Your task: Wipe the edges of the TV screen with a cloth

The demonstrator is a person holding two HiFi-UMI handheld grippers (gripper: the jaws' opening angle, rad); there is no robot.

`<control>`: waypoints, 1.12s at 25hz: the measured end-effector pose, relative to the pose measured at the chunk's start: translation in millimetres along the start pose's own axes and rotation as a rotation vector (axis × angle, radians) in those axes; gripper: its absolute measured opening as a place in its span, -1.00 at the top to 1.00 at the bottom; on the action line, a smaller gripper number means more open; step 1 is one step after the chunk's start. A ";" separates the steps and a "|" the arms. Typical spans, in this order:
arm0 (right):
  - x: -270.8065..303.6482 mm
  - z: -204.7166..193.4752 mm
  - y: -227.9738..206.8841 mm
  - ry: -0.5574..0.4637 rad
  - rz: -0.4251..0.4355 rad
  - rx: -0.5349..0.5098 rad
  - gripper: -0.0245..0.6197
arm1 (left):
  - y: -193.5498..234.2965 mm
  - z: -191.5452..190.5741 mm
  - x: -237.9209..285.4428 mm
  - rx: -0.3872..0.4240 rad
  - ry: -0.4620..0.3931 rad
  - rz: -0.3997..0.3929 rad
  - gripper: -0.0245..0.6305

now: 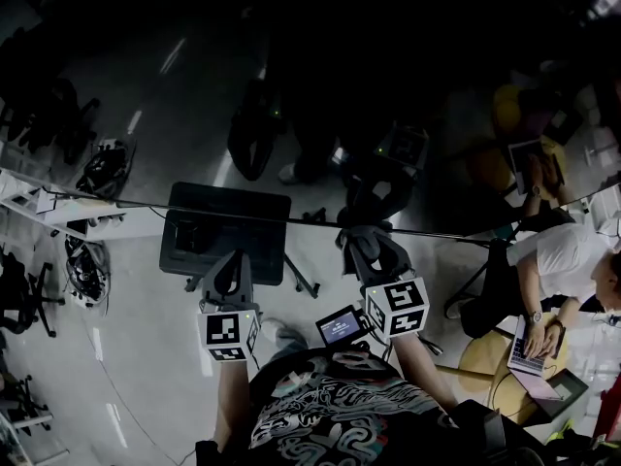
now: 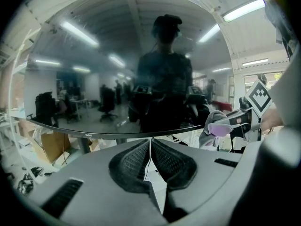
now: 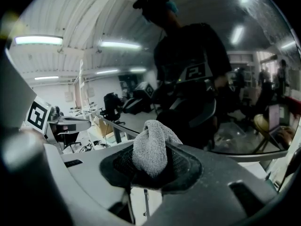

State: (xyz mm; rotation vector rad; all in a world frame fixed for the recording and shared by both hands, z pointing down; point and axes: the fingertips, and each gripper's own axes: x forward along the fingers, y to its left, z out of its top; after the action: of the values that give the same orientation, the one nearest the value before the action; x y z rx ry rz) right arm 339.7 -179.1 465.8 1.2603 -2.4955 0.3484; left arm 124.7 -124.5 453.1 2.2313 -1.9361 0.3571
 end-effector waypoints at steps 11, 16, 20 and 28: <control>22.0 9.5 26.7 0.013 0.009 0.010 0.46 | 36.9 -4.0 6.1 -0.030 -0.002 0.000 0.85; 24.8 12.2 33.2 0.013 0.029 0.008 0.46 | 41.4 -3.3 4.5 -0.033 -0.006 0.012 0.85; 31.8 11.6 45.9 0.014 0.034 0.006 0.46 | 54.0 -5.7 0.1 -0.037 -0.011 0.018 0.85; 50.3 17.3 73.8 0.017 0.013 0.009 0.46 | 87.8 -9.1 -7.6 -0.056 -0.022 0.019 0.85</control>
State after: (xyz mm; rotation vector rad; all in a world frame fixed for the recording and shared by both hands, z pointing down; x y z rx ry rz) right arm 248.8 -179.3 464.4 1.2394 -2.4920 0.3721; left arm 36.2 -127.5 456.9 2.1928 -1.9548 0.2784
